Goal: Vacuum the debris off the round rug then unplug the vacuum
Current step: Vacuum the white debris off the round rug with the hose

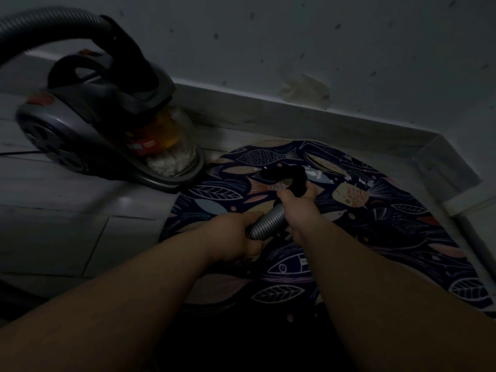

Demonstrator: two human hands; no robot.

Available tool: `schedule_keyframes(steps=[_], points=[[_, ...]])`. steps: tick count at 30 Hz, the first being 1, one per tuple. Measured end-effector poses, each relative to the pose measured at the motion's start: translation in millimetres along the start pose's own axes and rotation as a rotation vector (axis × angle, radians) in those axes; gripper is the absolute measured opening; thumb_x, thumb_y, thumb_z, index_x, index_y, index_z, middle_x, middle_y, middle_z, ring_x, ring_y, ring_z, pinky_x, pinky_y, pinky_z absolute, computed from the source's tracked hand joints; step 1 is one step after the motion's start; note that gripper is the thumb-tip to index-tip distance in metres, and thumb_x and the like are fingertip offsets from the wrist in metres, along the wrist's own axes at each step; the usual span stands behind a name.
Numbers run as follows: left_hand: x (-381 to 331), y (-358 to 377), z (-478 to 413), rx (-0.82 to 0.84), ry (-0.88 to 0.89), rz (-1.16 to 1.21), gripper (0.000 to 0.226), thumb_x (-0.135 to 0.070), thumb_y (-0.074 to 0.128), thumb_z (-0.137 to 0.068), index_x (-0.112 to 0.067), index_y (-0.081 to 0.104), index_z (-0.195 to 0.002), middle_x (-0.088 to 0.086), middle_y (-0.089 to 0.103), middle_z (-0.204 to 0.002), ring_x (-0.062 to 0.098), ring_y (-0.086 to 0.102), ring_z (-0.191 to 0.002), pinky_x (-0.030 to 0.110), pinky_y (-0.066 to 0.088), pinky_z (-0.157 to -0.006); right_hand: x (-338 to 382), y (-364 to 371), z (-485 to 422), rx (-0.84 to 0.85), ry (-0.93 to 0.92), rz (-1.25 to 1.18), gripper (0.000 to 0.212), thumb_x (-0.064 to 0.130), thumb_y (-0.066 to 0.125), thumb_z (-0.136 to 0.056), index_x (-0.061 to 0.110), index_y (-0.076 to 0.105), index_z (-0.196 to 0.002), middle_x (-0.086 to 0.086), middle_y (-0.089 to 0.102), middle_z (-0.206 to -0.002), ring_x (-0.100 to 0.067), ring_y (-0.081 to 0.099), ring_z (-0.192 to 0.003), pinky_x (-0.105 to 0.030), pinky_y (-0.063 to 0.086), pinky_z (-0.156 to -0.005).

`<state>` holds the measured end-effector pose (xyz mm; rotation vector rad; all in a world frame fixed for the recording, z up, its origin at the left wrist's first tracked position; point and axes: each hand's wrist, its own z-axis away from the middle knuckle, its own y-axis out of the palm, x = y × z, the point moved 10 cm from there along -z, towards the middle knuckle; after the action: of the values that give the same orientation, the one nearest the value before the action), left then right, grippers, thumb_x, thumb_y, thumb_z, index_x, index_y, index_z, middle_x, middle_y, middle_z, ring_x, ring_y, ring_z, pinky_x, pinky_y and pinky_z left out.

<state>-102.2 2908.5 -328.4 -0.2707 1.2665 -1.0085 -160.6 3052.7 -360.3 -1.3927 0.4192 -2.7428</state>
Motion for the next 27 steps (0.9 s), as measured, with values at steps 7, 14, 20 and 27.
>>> schedule_keyframes(steps=[7,14,20,27], points=[[15,-7,0,-0.008,-0.026,0.013,0.073,-0.041,0.062,-0.085,-0.040,0.021,-0.147,-0.004,0.051,-0.136,0.011,0.050,-0.118,0.014,0.035,-0.088,5,15,-3,0.031,-0.042,-0.038,0.077,0.034,0.056,-0.096,0.045,0.004,-0.152,-0.007,0.045,-0.130,-0.028,0.055,-0.097,-0.050,0.053,-0.089],[-1,-2,-3,0.013,0.042,0.008,0.065,-0.034,0.062,-0.088,-0.038,0.029,-0.144,-0.005,0.058,-0.125,0.001,0.048,-0.098,0.006,0.031,-0.080,5,2,-2,0.003,-0.043,0.003,0.074,0.034,0.052,-0.098,0.042,0.004,-0.153,-0.005,0.044,-0.126,-0.025,0.053,-0.090,-0.046,0.051,-0.087],[-19,9,-10,0.054,0.049,0.048,0.068,-0.035,0.064,-0.086,-0.036,0.029,-0.145,-0.008,0.055,-0.124,0.002,0.048,-0.098,0.013,0.037,-0.085,1,-23,-1,-0.056,0.007,0.001,0.075,0.033,0.053,-0.097,0.045,0.004,-0.152,-0.012,0.042,-0.142,-0.036,0.053,-0.108,-0.053,0.052,-0.090],[-37,33,-26,0.086,0.048,0.074,0.071,-0.042,0.065,-0.082,-0.044,0.030,-0.143,-0.007,0.055,-0.131,0.011,0.056,-0.109,0.026,0.047,-0.097,-6,-63,0,-0.127,0.031,-0.017,0.073,0.028,0.051,-0.099,0.040,0.004,-0.154,-0.016,0.042,-0.141,-0.032,0.054,-0.090,-0.044,0.053,-0.074]])
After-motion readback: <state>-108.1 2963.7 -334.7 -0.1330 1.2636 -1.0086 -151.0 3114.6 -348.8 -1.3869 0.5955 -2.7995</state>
